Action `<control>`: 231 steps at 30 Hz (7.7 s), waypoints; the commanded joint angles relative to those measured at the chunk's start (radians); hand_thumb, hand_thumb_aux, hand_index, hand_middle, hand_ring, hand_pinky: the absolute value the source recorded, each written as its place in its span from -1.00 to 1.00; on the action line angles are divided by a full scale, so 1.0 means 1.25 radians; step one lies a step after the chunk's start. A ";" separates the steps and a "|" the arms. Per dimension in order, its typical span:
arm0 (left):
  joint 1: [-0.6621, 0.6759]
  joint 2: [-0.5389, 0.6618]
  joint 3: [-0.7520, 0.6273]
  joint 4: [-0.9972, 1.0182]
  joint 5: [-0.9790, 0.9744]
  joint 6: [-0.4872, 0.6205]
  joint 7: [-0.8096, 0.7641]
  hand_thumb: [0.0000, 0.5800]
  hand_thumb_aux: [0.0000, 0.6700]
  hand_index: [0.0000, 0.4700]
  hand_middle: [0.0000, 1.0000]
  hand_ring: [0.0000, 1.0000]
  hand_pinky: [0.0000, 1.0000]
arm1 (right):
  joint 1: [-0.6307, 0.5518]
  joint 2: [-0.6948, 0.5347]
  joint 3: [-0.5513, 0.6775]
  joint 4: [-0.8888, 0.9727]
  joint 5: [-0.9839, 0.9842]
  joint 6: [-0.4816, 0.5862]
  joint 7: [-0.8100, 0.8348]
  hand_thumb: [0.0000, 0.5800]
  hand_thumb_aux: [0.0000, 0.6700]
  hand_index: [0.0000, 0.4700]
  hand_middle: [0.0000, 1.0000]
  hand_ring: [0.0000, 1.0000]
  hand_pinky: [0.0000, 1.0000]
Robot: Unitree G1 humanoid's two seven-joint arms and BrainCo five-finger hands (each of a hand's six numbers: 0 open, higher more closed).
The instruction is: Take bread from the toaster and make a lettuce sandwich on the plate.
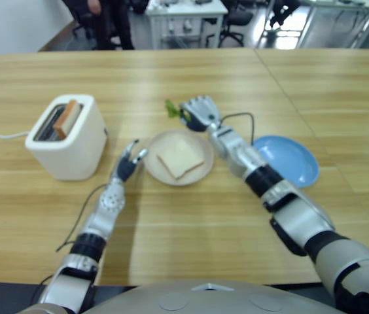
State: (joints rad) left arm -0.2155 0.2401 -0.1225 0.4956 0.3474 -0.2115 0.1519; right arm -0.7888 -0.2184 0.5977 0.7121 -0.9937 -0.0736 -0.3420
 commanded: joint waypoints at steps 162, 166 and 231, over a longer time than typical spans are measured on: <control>-0.434 -0.058 -0.047 0.551 -0.105 0.005 -0.404 1.00 1.00 0.96 1.00 1.00 1.00 | 0.524 -0.017 -0.459 -0.507 0.661 0.000 0.343 -1.00 -1.00 -1.00 -1.00 -1.00 -1.00; -0.440 -0.059 -0.072 0.603 -0.069 0.022 -0.379 1.00 1.00 0.96 1.00 1.00 1.00 | 0.528 -0.056 -0.334 -0.518 0.524 -0.062 0.359 -1.00 -1.00 -1.00 -1.00 -1.00 -1.00; 0.263 0.517 -0.095 -0.516 -0.048 0.136 -0.681 1.00 1.00 0.96 1.00 1.00 1.00 | 0.751 -0.236 -0.091 -0.709 0.332 0.004 0.602 1.00 1.00 0.96 1.00 1.00 1.00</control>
State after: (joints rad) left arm 0.1130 0.9006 -0.2034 -0.1700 0.2519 -0.0710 -0.6747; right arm 0.1783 -0.5291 0.4413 -0.2530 -0.5465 -0.0794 0.3883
